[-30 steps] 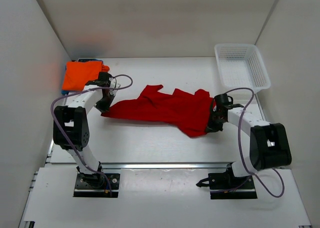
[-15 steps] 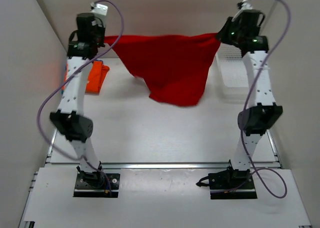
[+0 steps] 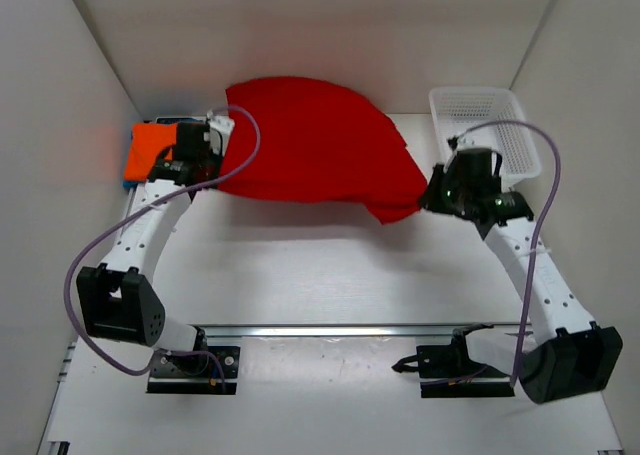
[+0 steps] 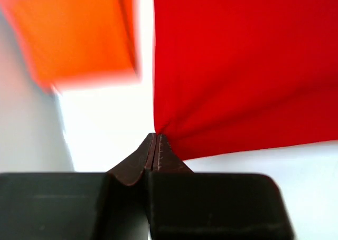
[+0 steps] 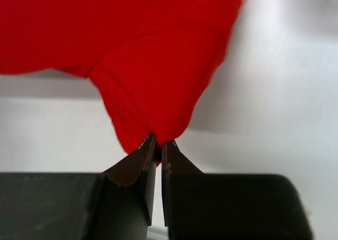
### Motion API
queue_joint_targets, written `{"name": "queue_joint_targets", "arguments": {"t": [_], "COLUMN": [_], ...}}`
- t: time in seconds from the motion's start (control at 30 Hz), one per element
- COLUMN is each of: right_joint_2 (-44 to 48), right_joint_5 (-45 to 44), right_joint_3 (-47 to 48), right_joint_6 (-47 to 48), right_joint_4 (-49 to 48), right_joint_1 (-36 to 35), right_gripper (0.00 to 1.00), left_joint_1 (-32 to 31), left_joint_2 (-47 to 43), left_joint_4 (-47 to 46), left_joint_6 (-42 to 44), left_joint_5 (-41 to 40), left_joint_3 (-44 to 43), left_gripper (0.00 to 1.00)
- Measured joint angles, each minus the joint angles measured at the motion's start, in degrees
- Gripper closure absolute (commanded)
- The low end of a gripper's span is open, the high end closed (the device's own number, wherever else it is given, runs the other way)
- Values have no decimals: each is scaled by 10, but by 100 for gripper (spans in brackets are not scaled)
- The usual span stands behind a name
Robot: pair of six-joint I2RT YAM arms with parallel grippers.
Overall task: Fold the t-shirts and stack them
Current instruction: Flatten out the tshirt
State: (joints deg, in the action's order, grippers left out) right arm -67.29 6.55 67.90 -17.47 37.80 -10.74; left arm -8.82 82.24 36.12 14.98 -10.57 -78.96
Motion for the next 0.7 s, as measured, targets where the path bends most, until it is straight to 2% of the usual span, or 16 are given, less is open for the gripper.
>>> {"name": "queue_joint_targets", "arguments": {"t": [0.17,0.3,0.5,0.7], "right_joint_2": [126,215,276,241], "right_joint_5": [10,41,79,99], "right_joint_3": [-205,-320,-378,-360], "right_joint_6": [-52,-101,-132,-107], "right_joint_4": [19,39,56,54], "right_joint_1": [-46,-72,-47,-14], "right_gripper": [100,100,99,100], "left_joint_1": [5,4,6,7], "left_joint_2": [-25,-74,-92,-95], "left_joint_4": [58,98,133,150], "left_joint_6": [7,9,6,7], "left_joint_5": [3,3,12,26], "left_joint_3": [174,277,331,302], "left_gripper": [100,100,100,100]}}
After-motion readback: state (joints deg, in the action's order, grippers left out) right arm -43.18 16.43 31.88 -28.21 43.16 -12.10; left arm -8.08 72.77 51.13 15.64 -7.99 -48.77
